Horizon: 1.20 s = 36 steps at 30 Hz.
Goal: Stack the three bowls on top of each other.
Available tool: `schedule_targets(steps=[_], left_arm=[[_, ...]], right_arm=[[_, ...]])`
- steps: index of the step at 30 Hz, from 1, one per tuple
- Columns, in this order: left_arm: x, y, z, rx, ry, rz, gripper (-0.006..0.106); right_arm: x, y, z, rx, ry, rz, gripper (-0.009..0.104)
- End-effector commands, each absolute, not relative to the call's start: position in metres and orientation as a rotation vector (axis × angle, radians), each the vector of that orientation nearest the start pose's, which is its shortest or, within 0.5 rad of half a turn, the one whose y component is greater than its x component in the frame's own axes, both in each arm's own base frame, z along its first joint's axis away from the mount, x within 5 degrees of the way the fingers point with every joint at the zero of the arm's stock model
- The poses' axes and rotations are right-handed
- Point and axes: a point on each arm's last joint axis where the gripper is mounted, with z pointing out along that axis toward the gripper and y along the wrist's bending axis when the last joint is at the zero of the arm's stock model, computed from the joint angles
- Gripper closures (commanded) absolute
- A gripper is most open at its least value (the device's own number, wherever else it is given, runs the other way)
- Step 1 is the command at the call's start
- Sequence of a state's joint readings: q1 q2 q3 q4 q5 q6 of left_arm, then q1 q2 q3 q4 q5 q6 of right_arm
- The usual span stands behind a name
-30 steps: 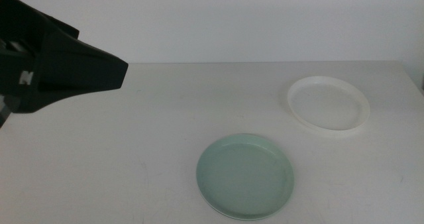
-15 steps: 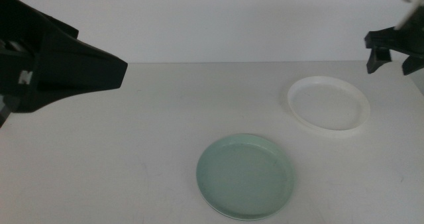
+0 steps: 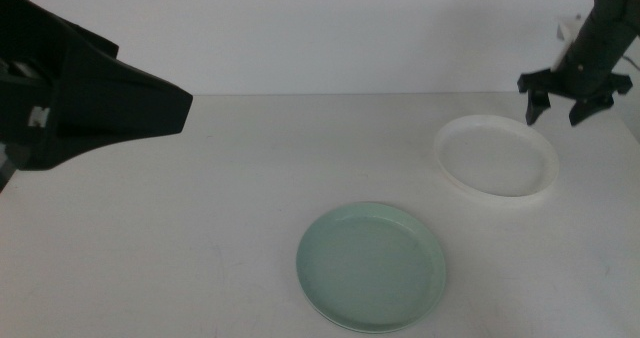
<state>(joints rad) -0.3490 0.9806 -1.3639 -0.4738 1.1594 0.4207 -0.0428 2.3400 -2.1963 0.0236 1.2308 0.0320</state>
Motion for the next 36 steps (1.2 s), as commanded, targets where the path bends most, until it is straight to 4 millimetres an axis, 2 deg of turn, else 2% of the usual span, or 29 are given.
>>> schedule_targets(steps=[1, 7, 15, 19, 24, 26, 28, 31, 34, 36], left_arm=[[0.128, -0.089, 0.476, 0.804, 1.952, -0.580, -0.005], [0.128, -0.089, 0.476, 0.804, 1.952, -0.580, -0.005], [0.128, -0.089, 0.476, 0.804, 1.952, -0.580, -0.005], [0.128, -0.089, 0.476, 0.804, 1.952, -0.580, -0.005], [0.128, -0.089, 0.476, 0.804, 1.952, -0.580, -0.005], [0.128, -0.089, 0.476, 0.804, 1.952, -0.580, -0.005], [0.128, -0.089, 0.476, 0.804, 1.952, -0.580, -0.005], [0.128, -0.089, 0.476, 0.804, 1.952, -0.580, -0.005], [0.128, -0.089, 0.476, 0.804, 1.952, -0.580, -0.005], [0.128, -0.089, 0.476, 0.804, 1.952, -0.580, -0.005]], right_arm=[[0.492, -0.031, 0.252, 0.121, 2.832, 0.001, 0.039], [0.497, -0.038, 0.236, 0.127, 2.852, -0.005, 0.039], [0.505, -0.035, 0.212, 0.102, 2.864, 0.050, 0.041], [0.507, -0.036, 0.204, 0.101, 2.871, 0.036, 0.054], [0.508, -0.035, 0.202, 0.100, 2.871, 0.038, 0.084], [0.508, -0.034, 0.208, 0.102, 2.853, 0.048, 0.096], [0.505, -0.033, 0.218, 0.105, 2.844, 0.072, 0.096], [0.494, -0.024, 0.248, 0.093, 2.811, 0.117, 0.096], [0.475, -0.011, 0.279, 0.065, 2.742, 0.128, 0.096], [0.456, 0.000, 0.296, 0.043, 2.707, 0.142, 0.096]])
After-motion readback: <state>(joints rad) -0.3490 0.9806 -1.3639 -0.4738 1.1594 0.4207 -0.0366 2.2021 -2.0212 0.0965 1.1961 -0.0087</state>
